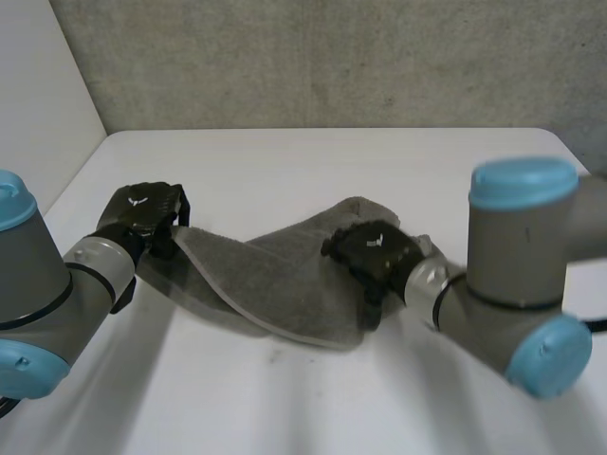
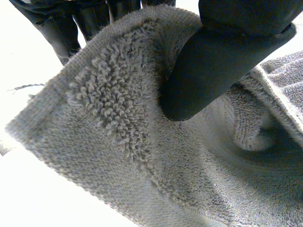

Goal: Fold the towel.

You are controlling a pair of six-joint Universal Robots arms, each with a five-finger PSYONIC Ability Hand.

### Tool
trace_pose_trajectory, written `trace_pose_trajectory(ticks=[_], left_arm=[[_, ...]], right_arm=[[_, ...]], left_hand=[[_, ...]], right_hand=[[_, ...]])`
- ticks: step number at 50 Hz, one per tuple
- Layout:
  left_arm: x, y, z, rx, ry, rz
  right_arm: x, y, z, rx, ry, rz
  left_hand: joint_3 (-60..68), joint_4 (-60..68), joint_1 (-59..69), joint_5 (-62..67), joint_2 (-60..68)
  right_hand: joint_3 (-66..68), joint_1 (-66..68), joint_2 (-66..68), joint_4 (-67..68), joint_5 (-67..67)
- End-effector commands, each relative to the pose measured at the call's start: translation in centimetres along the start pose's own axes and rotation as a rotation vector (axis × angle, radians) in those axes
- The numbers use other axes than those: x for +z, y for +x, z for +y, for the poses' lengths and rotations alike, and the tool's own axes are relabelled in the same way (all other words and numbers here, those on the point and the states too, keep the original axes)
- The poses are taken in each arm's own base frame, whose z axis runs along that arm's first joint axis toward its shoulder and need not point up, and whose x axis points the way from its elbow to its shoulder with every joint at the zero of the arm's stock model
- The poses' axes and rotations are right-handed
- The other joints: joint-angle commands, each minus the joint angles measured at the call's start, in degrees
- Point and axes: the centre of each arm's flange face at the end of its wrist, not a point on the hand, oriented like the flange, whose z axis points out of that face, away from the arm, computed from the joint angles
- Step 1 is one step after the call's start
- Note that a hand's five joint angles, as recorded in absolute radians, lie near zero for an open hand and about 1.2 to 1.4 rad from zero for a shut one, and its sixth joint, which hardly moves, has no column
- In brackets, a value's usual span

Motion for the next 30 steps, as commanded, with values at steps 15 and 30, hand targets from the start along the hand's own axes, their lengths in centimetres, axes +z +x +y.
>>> trace_pose_trajectory(ticks=[15, 30], left_arm=[[-0.1, -0.3, -0.1, -0.006, 0.001, -0.009], [-0.2, -0.3, 0.1, -0.009, -0.007, -0.008]], right_arm=[[1.3, -5.4, 4.9, 0.036, 0.122, 0.018], [3.0, -3.7, 4.5, 0.014, 0.199, 0.198]], left_hand=[[10.3, 10.2, 11.4, 11.0, 10.2], [10.3, 10.2, 11.4, 11.0, 10.2]], right_hand=[[-4.0, -3.0, -4.2, -4.9, -3.5], [5.0, 5.9, 4.8, 4.0, 5.4]])
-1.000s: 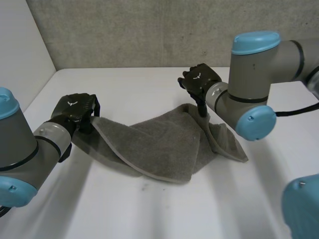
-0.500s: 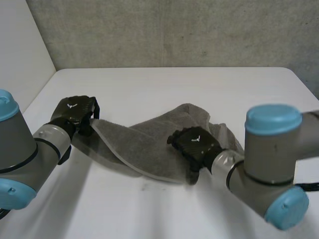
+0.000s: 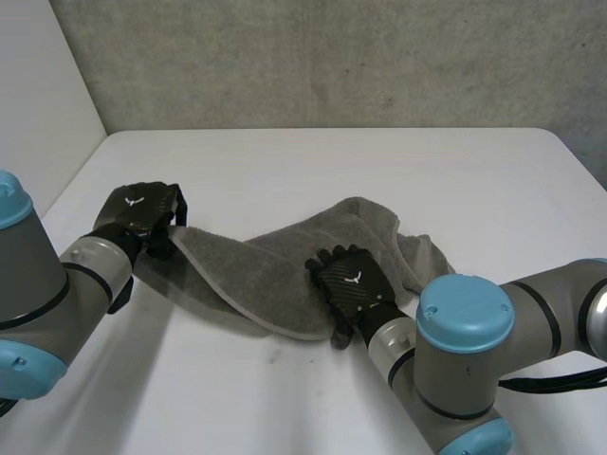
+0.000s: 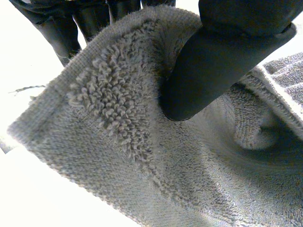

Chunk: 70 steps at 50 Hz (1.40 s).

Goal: Fold the towel.

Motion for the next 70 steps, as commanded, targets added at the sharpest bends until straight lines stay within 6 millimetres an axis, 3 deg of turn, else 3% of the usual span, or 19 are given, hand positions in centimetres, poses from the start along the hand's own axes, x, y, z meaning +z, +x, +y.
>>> trace_pose_trajectory(ticks=[1, 12, 17, 19, 21, 25, 27, 28, 33, 34, 36, 37, 39, 47, 50, 54, 59, 65, 70], left_arm=[[-0.1, 0.0, 0.1, -0.001, -0.006, 0.0], [-0.1, -0.2, 0.2, -0.002, -0.006, -0.004], [-0.1, -0.2, 0.2, -0.003, -0.008, -0.006], [-0.1, -0.1, 0.2, -0.001, -0.01, -0.001], [-0.2, 0.0, 0.3, -0.001, -0.013, 0.002], [-0.5, 0.1, -0.1, 0.002, -0.003, 0.006], [-0.9, 0.3, -1.1, 0.009, 0.031, 0.011], [-1.0, 0.4, -1.1, 0.009, 0.031, 0.012], [-2.9, 0.2, -5.4, 0.025, 0.173, 0.0], [-2.9, 0.2, -5.4, 0.026, 0.174, -0.001], [-4.4, 0.0, -8.2, 0.035, 0.269, -0.011], [-4.4, 0.0, -8.2, 0.035, 0.269, -0.011], [-6.3, -0.3, -11.0, 0.045, 0.361, -0.025], [-11.1, -0.2, -16.6, 0.063, 0.523, -0.034], [-12.1, -0.2, -17.5, 0.065, 0.541, -0.031], [-11.9, 0.0, -17.1, 0.064, 0.515, -0.023], [-10.4, 0.2, -15.0, 0.058, 0.433, -0.008], [-4.4, 0.4, -8.8, 0.036, 0.187, 0.017], [-0.8, 0.2, -8.3, 0.035, 0.181, 0.012]], right_arm=[[0.6, 0.9, -0.4, -0.014, 0.031, 0.075], [0.1, 2.3, -2.2, -0.115, 0.055, 0.163], [0.2, 2.4, -2.5, -0.129, 0.057, 0.163], [0.2, 2.6, -2.9, -0.135, 0.051, 0.161], [0.2, 2.9, -3.2, -0.141, 0.043, 0.162], [-0.3, 4.1, -5.0, -0.156, 0.052, 0.184], [-1.0, 5.9, -8.1, -0.173, 0.098, 0.222], [-1.0, 6.0, -8.1, -0.174, 0.099, 0.222], [-3.5, 9.6, -14.2, -0.26, 0.155, 0.265], [-3.5, 9.6, -14.2, -0.26, 0.155, 0.265], [-4.3, 10.3, -15.7, -0.293, 0.152, 0.264], [-5.1, 11.1, -17.1, -0.315, 0.149, 0.266], [-6.4, 12.8, -19.9, -0.339, 0.149, 0.281], [-10.4, 14.2, -26.1, -0.349, 0.176, 0.269], [-11.4, 14.1, -27.0, -0.349, 0.159, 0.229], [-11.0, 14.1, -26.3, -0.331, 0.106, 0.152], [-8.8, 13.7, -23.6, -0.288, 0.004, 0.031], [-4.3, 13.2, -18.4, -0.273, -0.139, -0.067], [-1.2, 14.0, -17.3, -0.354, -0.114, -0.052]], left_hand=[[10.3, 10.2, 11.4, 11.0, 10.2], [10.3, 10.2, 11.4, 11.0, 10.2], [10.3, 10.2, 11.4, 11.0, 10.2], [10.3, 10.2, 11.4, 11.0, 10.2], [10.3, 10.2, 11.4, 11.0, 10.2], [10.3, 10.2, 11.4, 11.0, 10.2], [10.3, 10.2, 11.4, 11.0, 10.2], [10.3, 10.2, 11.4, 11.0, 10.2], [10.3, 10.2, 11.4, 11.0, 10.2], [10.3, 10.2, 11.4, 11.0, 10.2], [10.3, 10.2, 11.4, 11.0, 10.2], [10.3, 10.2, 11.4, 11.0, 10.2], [10.3, 10.2, 11.4, 11.0, 10.2], [10.3, 10.2, 11.4, 11.0, 10.2], [10.3, 10.2, 11.4, 11.0, 10.2], [10.3, 10.2, 11.4, 11.0, 10.2], [10.3, 10.2, 11.4, 11.0, 10.2], [10.3, 10.2, 11.4, 11.0, 10.2], [10.3, 10.2, 11.4, 11.0, 10.2]], right_hand=[[4.9, 5.3, 4.7, 4.0, 5.3], [6.6, 7.0, 6.4, 5.7, 7.0], [31.1, 31.5, 30.9, 30.3, 31.5], [57.2, 57.6, 57.0, 56.4, 57.6], [65.8, 66.2, 65.6, 65.0, 66.2], [65.9, 66.3, 65.7, 65.0, 66.3], [65.9, 66.3, 65.7, 65.0, 66.3], [65.9, 66.3, 65.7, 65.0, 66.3], [65.9, 66.3, 65.7, 65.0, 66.3], [65.9, 66.3, 65.7, 65.0, 66.3], [65.9, 66.3, 65.7, 65.0, 66.3], [65.9, 66.3, 65.7, 65.0, 66.3], [65.9, 66.3, 65.7, 65.0, 66.3], [65.9, 66.3, 65.7, 65.0, 66.3], [65.9, 66.3, 65.7, 65.0, 66.3], [65.9, 66.3, 65.7, 65.0, 66.3], [65.9, 66.3, 65.7, 65.0, 66.3], [65.9, 66.3, 65.7, 65.0, 66.3], [65.9, 66.3, 65.7, 65.0, 66.3]])
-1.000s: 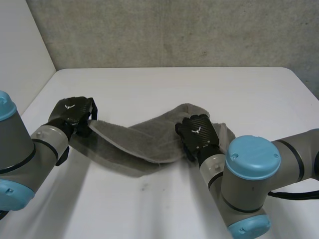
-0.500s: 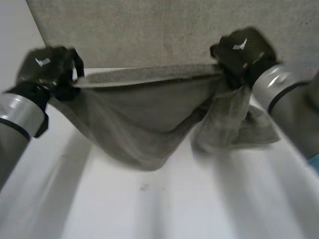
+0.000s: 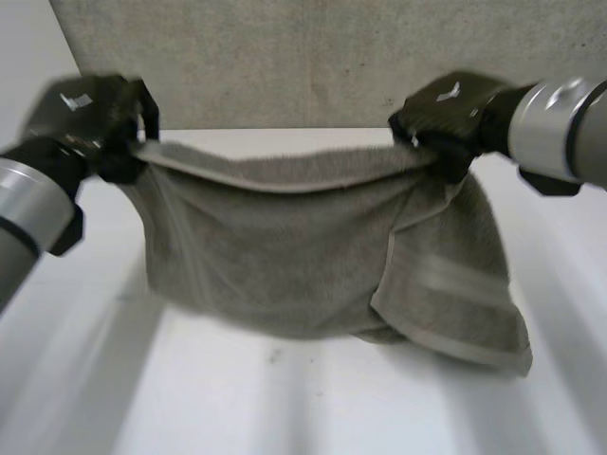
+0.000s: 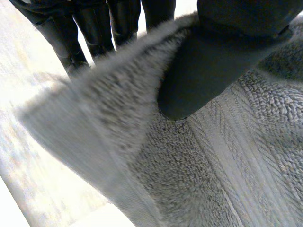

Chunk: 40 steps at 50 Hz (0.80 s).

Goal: Fold the towel.

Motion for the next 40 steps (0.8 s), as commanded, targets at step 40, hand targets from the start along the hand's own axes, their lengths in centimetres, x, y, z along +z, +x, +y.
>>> trace_pose_trajectory(ticks=[40], left_arm=[[2.1, 0.0, 6.2, -0.026, -0.031, -0.054]], right_arm=[[7.8, -6.0, 8.6, -0.172, -0.07, -0.36]], left_hand=[[10.3, 10.2, 10.9, 10.7, 10.2]], right_hand=[[-4.2, -3.7, -2.0, -4.2, -3.7]])
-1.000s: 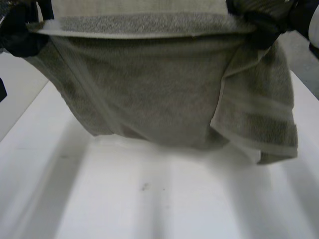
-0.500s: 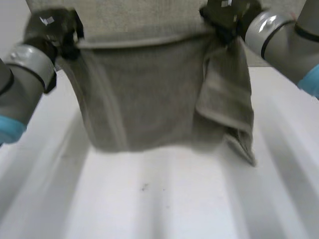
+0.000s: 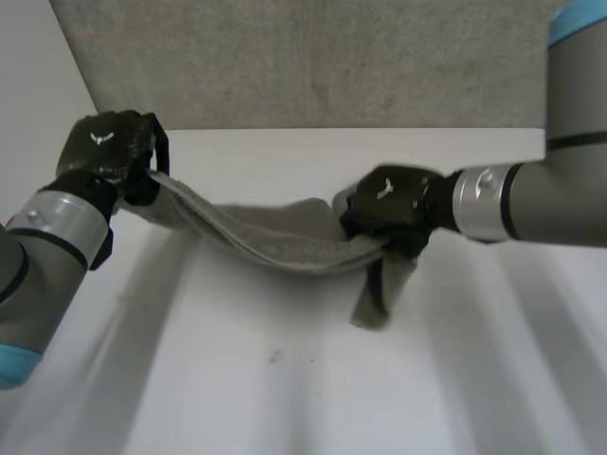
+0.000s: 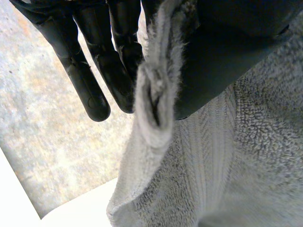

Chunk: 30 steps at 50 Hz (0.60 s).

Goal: Fold the towel.

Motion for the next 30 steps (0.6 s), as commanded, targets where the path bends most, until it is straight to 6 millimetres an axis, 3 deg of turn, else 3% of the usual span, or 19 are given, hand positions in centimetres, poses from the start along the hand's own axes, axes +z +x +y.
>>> trace_pose_trajectory(ticks=[1, 6, 12, 14, 17, 19, 30], left_arm=[[0.0, -0.1, 1.4, 0.0, -0.016, -0.002], [0.3, -0.2, 1.4, 0.0, -0.012, -0.007], [0.4, -0.3, 1.2, 0.001, -0.008, -0.01], [0.4, -0.3, 1.3, 0.001, -0.011, -0.01], [0.4, -0.3, 1.4, 0.0, -0.014, -0.009], [0.3, -0.3, 1.6, 0.0, -0.017, -0.009], [0.7, -0.4, 2.6, -0.002, -0.05, -0.011]], right_arm=[[3.3, -0.5, 2.8, 0.052, -0.051, 0.022], [4.9, 0.1, 2.8, 0.162, 0.038, 0.131], [5.2, -0.1, 3.0, 0.231, 0.07, 0.157], [5.0, -0.6, 3.3, 0.273, 0.067, 0.158], [4.9, -0.8, 3.5, 0.297, 0.062, 0.164], [4.7, -1.1, 3.9, 0.353, 0.052, 0.188], [2.2, -1.7, 4.7, 0.553, 0.104, 0.356]], left_hand=[[10.2, 10.2, 10.9, 10.6, 10.2], [10.2, 10.2, 10.9, 10.6, 10.2], [10.2, 10.2, 10.9, 10.6, 10.2], [10.2, 10.2, 10.9, 10.6, 10.2], [10.2, 10.2, 10.9, 10.6, 10.2], [10.2, 10.2, 10.9, 10.6, 10.2], [10.2, 10.2, 10.9, 10.6, 10.2]], right_hand=[[-4.0, -3.7, -2.3, -3.7, -3.8], [-7.5, -7.2, -5.8, -7.2, -7.3], [-16.9, -16.6, -15.3, -16.7, -16.8], [-34.3, -34.0, -32.7, -34.1, -34.2], [-41.5, -41.2, -39.8, -41.2, -41.3], [-53.5, -53.2, -51.9, -53.3, -53.4], [-66.6, -66.3, -65.0, -66.4, -66.5]])
